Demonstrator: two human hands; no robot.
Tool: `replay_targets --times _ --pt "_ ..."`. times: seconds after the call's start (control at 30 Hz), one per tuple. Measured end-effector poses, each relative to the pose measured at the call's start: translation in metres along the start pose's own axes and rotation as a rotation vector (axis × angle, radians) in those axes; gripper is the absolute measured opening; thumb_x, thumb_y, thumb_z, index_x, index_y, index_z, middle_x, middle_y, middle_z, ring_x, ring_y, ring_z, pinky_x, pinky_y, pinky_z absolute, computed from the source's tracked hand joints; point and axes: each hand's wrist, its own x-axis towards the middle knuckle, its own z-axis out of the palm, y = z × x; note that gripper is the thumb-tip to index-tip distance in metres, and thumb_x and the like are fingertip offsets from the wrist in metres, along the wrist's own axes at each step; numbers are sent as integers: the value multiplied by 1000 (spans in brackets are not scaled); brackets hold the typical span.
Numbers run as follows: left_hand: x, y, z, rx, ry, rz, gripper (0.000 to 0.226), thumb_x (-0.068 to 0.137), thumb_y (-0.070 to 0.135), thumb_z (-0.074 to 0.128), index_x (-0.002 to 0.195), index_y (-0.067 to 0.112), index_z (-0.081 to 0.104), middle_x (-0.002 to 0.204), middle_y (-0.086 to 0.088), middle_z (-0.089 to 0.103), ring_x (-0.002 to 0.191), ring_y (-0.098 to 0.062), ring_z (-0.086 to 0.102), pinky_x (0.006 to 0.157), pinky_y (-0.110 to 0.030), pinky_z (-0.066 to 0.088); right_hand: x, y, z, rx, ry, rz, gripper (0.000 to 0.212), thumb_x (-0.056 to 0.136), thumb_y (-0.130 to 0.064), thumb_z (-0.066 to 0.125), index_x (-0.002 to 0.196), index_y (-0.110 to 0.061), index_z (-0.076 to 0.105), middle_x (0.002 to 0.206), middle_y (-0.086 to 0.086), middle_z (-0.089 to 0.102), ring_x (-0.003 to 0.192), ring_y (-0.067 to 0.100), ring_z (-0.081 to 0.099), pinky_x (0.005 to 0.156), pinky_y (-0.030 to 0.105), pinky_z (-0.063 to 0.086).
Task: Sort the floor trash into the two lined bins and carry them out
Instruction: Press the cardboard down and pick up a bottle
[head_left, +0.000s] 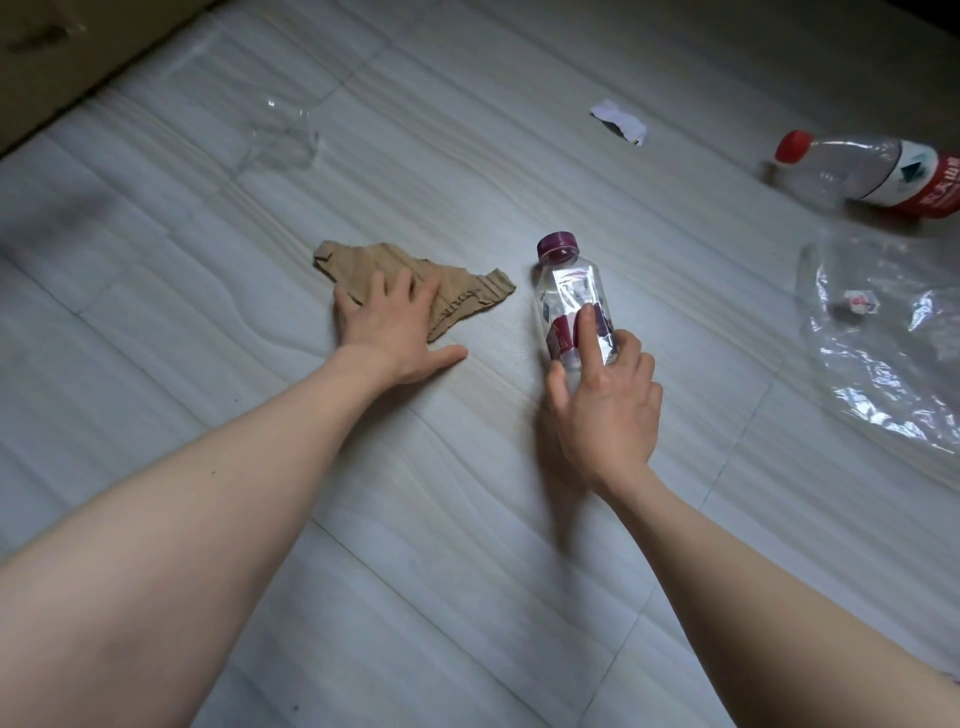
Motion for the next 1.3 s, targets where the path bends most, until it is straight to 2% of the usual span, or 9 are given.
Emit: replay_targets --times 0.1,0.2,0.33,0.57,0.7,0.83,0.93,1.17,1.3 --pt "-22 -10 11 16 80 -60 73 82 64 49 140 24 29 135 -14 34 125 -34 32 100 -52 33 0 2 -2 -10 -11 7 59 91 -35 47 146 -23 29 132 17 44 108 36 47 80 44 41" --pt "-35 -7 10 26 94 -55 54 92 43 47 135 12 37 128 -17 38 116 -37 42 85 -44 42 1 2 -3 -14 -23 6 61 92 -37 44 148 -25 23 135 16 40 112 35 44 84 44 39" --pt "-48 5 9 242 98 51 34 95 6 38 128 3 42 125 -15 43 100 -34 61 62 -37 36 1 1 -1 -17 -23 17 61 93 -37 44 148 -25 22 134 16 40 113 35 43 85 44 38" --pt "-89 -10 -10 117 314 -33 36 95 6 38 130 9 48 124 -10 53 119 -29 47 71 -39 43 -3 -2 -12 -47 -131 -27 57 95 -30 41 147 -20 20 126 20 41 109 37 44 79 43 39" --pt "-117 -21 -36 1 383 -126 28 95 9 39 114 7 59 114 -11 59 117 -29 45 68 -38 39 -23 -17 -37 108 -232 40 59 90 -29 47 143 -18 24 122 19 45 111 38 45 78 42 39" --pt "-159 -16 -65 -251 493 -192 28 97 13 34 107 6 60 107 -14 63 113 -30 46 66 -36 33 -65 -39 -70 284 -218 65 69 89 -32 48 148 -22 13 125 20 43 112 39 46 79 40 37" --pt "-190 -19 -92 -458 563 -273 30 99 17 32 114 6 56 112 -18 60 112 -33 50 75 -40 40 -92 -53 -103 331 -207 14 74 89 -32 48 150 -22 7 129 19 42 114 39 46 85 41 39" --pt "-300 -77 -173 -779 747 -252 28 98 15 31 108 4 54 115 -24 58 107 -41 51 82 -39 39 -174 -97 -215 512 -83 -86 71 86 -36 54 146 -22 19 126 12 49 109 30 51 84 36 40" --pt "-363 -135 -186 -917 894 -335 26 94 11 35 101 -3 56 107 -28 59 102 -42 52 83 -40 41 -215 -126 -257 680 -86 -93 72 85 -36 58 146 -24 22 137 8 48 119 26 51 97 42 43"
